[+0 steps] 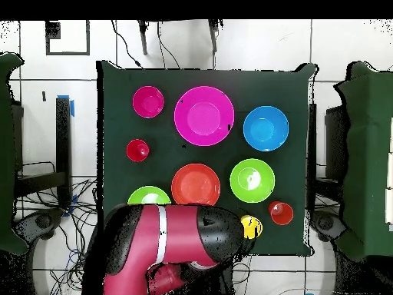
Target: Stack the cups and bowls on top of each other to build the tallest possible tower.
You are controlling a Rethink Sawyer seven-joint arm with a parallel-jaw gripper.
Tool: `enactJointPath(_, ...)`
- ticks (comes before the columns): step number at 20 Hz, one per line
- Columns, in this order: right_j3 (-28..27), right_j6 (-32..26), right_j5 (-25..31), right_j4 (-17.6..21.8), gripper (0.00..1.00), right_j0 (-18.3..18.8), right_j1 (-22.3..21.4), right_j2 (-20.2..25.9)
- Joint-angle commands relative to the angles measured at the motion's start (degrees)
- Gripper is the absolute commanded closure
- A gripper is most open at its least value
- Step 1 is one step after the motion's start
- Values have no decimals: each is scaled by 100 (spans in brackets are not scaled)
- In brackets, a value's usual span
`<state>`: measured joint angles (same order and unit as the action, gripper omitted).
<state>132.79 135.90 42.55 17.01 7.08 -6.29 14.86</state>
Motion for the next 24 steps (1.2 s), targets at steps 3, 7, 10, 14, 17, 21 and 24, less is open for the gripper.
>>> enactJointPath(3,-1247,23,-3043,1636,0,-435,1465,-611)
enactJointPath(7,-1362,84,-3307,1668,0,-527,1673,-672)
enactJointPath(10,-1423,86,-3409,1666,0,-540,1810,-693)
enactJointPath(14,-1530,139,-3562,1727,0,-669,1932,-740)
enactJointPath(17,-1636,178,-3640,1814,0,-731,2001,-770)
enactJointPath(21,-1783,308,-3752,1969,0,-805,2125,-807)
enactJointPath(24,-1931,395,-3855,2055,0,-863,2263,-840)
